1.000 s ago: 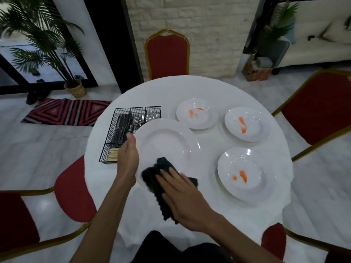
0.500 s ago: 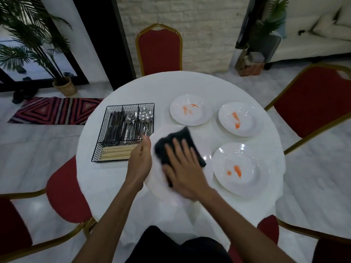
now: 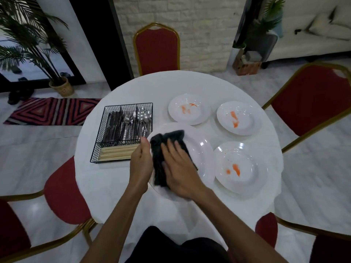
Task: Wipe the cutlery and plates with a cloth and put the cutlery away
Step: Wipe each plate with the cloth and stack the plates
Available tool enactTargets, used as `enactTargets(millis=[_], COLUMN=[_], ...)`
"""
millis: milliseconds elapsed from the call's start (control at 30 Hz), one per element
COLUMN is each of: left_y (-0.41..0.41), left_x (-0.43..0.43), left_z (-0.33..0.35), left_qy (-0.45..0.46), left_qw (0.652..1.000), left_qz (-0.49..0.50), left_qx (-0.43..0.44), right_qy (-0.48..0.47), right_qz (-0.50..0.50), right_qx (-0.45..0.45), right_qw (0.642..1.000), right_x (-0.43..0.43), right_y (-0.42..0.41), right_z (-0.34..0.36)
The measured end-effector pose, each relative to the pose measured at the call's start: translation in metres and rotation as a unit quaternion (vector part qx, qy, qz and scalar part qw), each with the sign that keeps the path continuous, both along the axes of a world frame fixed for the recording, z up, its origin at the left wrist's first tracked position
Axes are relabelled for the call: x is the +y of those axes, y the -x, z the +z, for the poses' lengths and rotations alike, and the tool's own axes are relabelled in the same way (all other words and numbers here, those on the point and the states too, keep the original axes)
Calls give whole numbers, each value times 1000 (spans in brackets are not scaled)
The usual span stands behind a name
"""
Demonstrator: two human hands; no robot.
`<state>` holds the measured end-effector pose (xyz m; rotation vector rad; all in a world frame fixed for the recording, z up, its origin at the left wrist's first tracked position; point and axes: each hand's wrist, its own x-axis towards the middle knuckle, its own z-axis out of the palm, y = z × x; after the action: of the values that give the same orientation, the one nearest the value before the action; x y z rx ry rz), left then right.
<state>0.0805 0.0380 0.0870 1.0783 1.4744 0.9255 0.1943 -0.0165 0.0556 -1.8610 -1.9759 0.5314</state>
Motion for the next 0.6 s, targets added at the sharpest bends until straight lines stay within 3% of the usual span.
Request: enactTargets(millis=[100, 200, 267, 400, 433, 500, 600], left_y=[4, 13, 14, 6, 5, 4, 14], left_x=[2, 13, 17, 12, 10, 6, 4], left_z=[7, 11, 13, 17, 15, 12, 14], left_qy=[-2, -4, -12, -31, -28, -24, -36], left_qw=[999, 996, 995, 998, 999, 999, 998], left_qz=[39, 92, 95, 49, 39, 30, 46], left_qx=[-2, -9, -18, 15, 22, 17, 30], right_qy=[19, 9, 16, 20, 14, -12, 9], right_qz=[-94, -105, -60, -5, -4, -12, -108], right_qx=[-92, -136, -94, 123, 140, 75, -33], right_qw=[991, 985, 994, 992, 990, 997, 994], right_x=[2, -27, -47, -31, -20, 3, 13], right_y=[-26, -10, 14, 37, 37, 23, -6], right_z=[-11, -5, 5, 38, 40, 27, 1])
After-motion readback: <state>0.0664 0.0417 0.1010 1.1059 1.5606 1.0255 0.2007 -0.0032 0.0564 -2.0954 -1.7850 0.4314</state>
